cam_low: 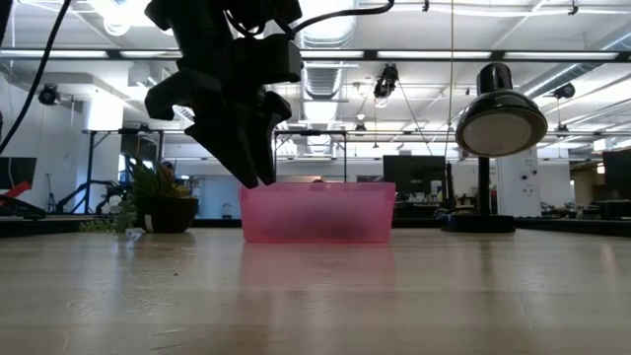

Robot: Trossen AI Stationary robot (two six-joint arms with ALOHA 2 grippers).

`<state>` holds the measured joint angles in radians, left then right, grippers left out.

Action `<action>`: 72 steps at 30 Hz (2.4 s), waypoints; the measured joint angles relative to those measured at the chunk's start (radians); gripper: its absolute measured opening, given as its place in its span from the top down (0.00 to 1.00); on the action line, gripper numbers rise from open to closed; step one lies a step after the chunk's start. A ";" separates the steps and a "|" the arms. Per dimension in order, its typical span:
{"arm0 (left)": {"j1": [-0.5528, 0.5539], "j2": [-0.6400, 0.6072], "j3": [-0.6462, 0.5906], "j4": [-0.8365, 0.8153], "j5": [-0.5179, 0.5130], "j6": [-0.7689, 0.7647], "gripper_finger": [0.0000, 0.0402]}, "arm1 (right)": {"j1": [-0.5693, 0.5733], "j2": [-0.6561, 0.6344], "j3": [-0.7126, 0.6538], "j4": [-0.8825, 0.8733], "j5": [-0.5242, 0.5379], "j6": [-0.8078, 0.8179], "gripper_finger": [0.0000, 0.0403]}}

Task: Pick and place rubber bands into bin
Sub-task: Put the blue rubber bands into the pink bin

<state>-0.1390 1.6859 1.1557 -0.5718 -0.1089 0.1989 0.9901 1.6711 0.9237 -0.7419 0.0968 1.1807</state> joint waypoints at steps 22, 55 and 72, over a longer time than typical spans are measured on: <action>0.000 0.000 0.000 0.009 0.000 0.000 0.62 | 0.001 -0.002 -0.044 0.049 -0.030 0.073 0.72; -0.005 -0.068 0.033 0.027 -0.009 0.024 0.62 | -0.046 0.002 0.259 -0.068 0.784 -0.634 0.98; -0.193 -0.368 -0.124 0.188 -0.004 0.046 0.62 | -0.391 0.001 0.222 0.120 0.875 -0.925 0.98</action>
<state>-0.3324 1.3184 1.0320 -0.3837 -0.1133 0.2448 0.5996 1.6718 1.1459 -0.6216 0.9718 0.2553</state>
